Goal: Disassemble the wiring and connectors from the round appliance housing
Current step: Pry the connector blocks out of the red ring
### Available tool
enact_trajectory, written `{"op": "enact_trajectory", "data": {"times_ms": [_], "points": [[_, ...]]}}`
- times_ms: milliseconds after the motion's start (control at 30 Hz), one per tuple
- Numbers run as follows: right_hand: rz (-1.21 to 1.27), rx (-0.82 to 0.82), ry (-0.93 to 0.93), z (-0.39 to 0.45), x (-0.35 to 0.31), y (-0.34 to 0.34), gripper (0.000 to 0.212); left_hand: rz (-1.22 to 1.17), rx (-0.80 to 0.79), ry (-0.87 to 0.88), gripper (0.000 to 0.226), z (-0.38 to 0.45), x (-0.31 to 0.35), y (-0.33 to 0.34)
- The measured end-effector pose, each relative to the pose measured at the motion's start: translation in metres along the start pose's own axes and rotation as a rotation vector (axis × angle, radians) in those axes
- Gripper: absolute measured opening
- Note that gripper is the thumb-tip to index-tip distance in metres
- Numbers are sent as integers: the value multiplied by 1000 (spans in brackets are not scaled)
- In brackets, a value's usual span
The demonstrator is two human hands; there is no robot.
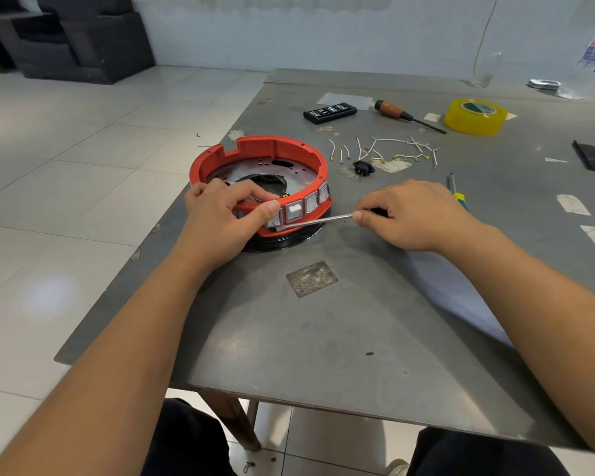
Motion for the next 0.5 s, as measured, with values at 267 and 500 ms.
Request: {"op": "enact_trajectory", "data": {"times_ms": [267, 500], "points": [[49, -69, 24, 4, 7, 0, 30, -15, 2, 5, 17, -1, 2, -2], [31, -2, 34, -5, 19, 3, 33, -3, 1, 3, 13, -1, 2, -1]]}}
Point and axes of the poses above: each hand's wrist, its own z-axis towards the middle knuckle, its own y-axis out of the palm, x = y × z, the point moved 4 cm from there along z, towards the middle knuckle, and after that the axes turned 12 degrees about x, right-handed, at the moved point
